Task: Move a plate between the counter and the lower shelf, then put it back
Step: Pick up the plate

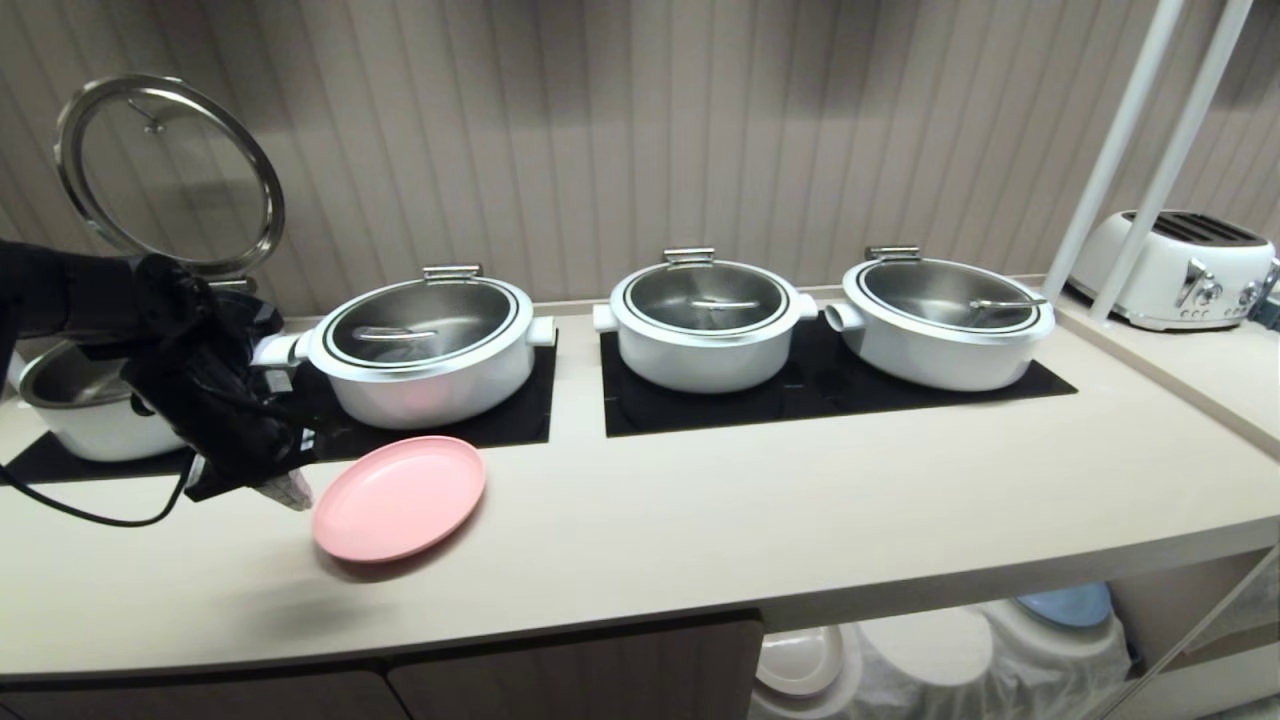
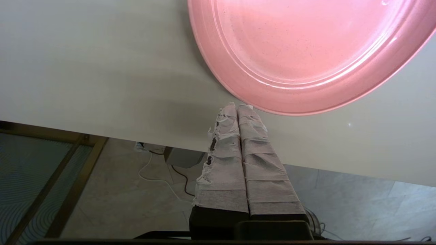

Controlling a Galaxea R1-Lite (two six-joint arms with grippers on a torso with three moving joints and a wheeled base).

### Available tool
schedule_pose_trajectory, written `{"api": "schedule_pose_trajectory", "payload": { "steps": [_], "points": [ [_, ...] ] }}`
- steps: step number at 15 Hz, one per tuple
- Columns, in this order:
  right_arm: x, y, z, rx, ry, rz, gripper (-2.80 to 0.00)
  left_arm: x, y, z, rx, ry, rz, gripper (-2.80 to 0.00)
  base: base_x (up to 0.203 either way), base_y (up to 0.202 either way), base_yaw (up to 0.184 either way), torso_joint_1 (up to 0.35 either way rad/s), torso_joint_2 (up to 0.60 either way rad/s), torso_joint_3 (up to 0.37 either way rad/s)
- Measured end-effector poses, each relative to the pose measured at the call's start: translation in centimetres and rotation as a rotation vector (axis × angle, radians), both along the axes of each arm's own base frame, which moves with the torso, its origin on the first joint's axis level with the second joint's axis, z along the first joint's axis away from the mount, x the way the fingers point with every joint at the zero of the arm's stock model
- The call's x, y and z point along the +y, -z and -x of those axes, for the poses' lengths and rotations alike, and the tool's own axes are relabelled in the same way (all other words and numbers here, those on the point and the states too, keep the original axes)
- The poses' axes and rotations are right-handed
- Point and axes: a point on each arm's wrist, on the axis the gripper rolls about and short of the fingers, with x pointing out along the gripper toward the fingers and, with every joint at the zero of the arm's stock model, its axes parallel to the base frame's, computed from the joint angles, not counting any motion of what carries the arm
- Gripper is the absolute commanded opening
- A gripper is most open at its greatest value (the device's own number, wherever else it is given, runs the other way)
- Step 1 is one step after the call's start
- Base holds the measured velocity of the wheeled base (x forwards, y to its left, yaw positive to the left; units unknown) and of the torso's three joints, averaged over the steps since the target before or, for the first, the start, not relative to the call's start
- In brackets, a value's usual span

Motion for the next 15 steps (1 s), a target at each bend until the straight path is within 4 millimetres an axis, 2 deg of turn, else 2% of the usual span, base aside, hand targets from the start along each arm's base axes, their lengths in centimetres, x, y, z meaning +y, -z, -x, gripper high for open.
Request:
{"api": "schedule_pose_trajectory", "payload": {
  "steps": [4,5,12,15],
  "points": [
    [0.0,0.0,0.0,0.0,0.0,0.0,-2.8,0.1,0.66,-0.23,0.016,-0.001,0.003,-2.8,0.0,0.0,0.0,0.0,0.0,0.0],
    [0.0,0.0,0.0,0.0,0.0,0.0,-2.8,0.11,0.71,-0.26,0.016,-0.001,0.004,0.0,0.0,0.0,0.0,0.0,0.0,0.0],
    [0.0,0.0,0.0,0.0,0.0,0.0,-2.8,0.28,0.13,-0.8,-0.018,0.003,-0.001,0.0,0.0,0.0,0.0,0.0,0.0,0.0],
    [0.0,0.0,0.0,0.0,0.0,0.0,-2.8,0.7,0.53,-0.96,-0.013,0.035,-0.009,0.0,0.0,0.0,0.0,0.0,0.0,0.0]
  ]
}}
